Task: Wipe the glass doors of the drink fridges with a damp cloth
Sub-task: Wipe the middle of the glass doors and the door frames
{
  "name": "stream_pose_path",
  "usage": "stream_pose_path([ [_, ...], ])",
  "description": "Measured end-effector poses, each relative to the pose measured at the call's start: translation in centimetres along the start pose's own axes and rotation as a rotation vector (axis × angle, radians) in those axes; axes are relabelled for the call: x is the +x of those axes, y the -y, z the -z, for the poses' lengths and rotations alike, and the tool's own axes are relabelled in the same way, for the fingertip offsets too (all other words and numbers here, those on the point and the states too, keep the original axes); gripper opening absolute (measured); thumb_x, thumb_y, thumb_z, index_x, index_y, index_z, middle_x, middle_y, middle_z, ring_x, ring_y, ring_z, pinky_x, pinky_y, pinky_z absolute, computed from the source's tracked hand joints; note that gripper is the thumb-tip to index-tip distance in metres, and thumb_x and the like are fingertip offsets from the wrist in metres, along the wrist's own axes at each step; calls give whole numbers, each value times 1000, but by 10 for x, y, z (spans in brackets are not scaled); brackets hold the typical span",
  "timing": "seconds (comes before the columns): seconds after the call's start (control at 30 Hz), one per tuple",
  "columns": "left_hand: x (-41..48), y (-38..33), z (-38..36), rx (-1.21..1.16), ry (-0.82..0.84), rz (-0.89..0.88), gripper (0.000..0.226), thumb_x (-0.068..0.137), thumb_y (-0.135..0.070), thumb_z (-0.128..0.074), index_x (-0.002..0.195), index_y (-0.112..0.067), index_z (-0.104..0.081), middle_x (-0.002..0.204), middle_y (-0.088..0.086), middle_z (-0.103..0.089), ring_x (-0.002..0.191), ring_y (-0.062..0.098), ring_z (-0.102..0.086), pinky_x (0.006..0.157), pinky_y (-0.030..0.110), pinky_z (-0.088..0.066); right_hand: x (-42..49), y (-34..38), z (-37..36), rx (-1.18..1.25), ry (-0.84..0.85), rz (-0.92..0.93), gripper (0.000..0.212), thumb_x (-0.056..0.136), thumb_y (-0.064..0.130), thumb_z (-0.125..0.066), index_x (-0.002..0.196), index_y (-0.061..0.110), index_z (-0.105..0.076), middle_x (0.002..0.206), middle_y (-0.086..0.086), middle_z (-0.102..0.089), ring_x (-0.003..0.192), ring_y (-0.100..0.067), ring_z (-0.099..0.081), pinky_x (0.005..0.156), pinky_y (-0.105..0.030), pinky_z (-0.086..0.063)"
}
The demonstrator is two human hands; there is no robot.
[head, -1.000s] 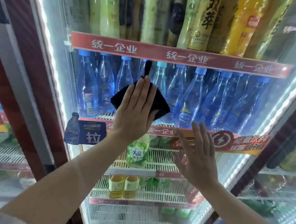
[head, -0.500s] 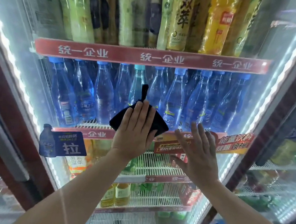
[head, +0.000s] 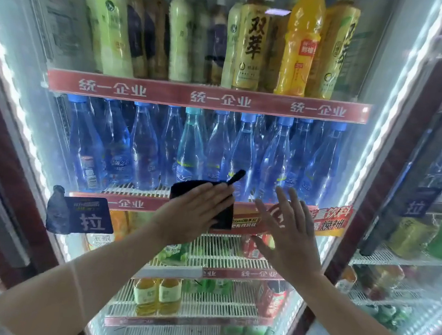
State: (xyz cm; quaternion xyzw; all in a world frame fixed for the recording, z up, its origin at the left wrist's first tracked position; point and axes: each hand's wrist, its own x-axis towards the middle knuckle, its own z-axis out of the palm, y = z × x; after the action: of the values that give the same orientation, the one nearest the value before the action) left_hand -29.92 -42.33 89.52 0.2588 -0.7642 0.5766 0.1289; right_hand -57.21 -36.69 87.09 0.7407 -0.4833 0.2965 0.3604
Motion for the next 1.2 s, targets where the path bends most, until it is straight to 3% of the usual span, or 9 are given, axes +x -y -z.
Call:
stream_pose_path([
  [0.07,32,17,11,-35,-42,140,73,105,-46,-27,156,0,-2,161,26,12,151,36,10,123,47,9,-1,-9,0,-16,-37,-22,83,87,54,-69,154,24,-33,162,-18,-22,151,-38,-18,122,-51,-17],
  [0.2,92,29,30,-220,-200,493,67,104,-38,-39,154,1,-17,160,20,-6,151,35,-9,125,45,-2,-3,-31,-1,-48,-58,-77,96,82,61,-72,155,18,-27,161,-20,-23,150,-39,-19,121,-53,-22],
  [0.37,108,-15,20,-263,-247,671,67,104,-36,-36,154,3,-13,160,25,-11,149,40,-11,124,50,-9,-8,-56,-7,-94,-81,-116,94,87,73,-54,154,12,-30,160,-21,-24,149,-40,-23,121,-53,-23],
  [0.53,84,-75,-3,-238,-185,536,74,103,-41,-32,155,3,-4,162,26,9,152,37,5,124,49,1,-13,-68,-15,-105,-88,-79,99,83,77,-58,155,15,-29,160,-20,-28,149,-39,-25,115,-59,-31],
  [0.73,60,-118,-18,-196,-132,334,66,103,-35,-26,155,1,-7,154,18,-26,152,36,5,124,47,2,-13,-71,-19,-64,-122,-71,93,84,76,-58,151,15,-39,159,-18,-31,148,-39,-28,114,-61,-31],
  [0.9,51,-116,-13,-172,-31,166,73,100,-37,-36,156,0,-7,164,18,-3,151,34,-2,124,46,5,-14,-77,-10,-63,-82,-26,87,87,72,-57,152,18,-37,160,-16,-28,149,-37,-25,117,-57,-28],
  [1.0,64,-95,-4,-136,-15,71,75,99,-39,-37,157,-1,-7,164,18,7,152,34,5,124,46,6,-21,-90,-2,-51,-53,32,84,87,66,-62,154,23,-33,163,-12,-23,151,-33,-21,122,-54,-19],
  [1.1,98,-73,8,-145,-46,123,73,101,-38,-34,157,-1,-6,163,21,10,152,33,5,124,46,4,-29,-104,1,-15,-59,22,85,83,58,-71,152,23,-37,162,-13,-25,151,-34,-21,120,-55,-22],
  [1.2,146,-61,20,-190,-90,319,70,104,-37,-30,156,-2,0,163,19,14,152,31,8,124,45,3,-34,-117,3,-2,-52,-52,88,83,58,-68,155,22,-32,163,-14,-21,152,-33,-17,120,-54,-22],
])
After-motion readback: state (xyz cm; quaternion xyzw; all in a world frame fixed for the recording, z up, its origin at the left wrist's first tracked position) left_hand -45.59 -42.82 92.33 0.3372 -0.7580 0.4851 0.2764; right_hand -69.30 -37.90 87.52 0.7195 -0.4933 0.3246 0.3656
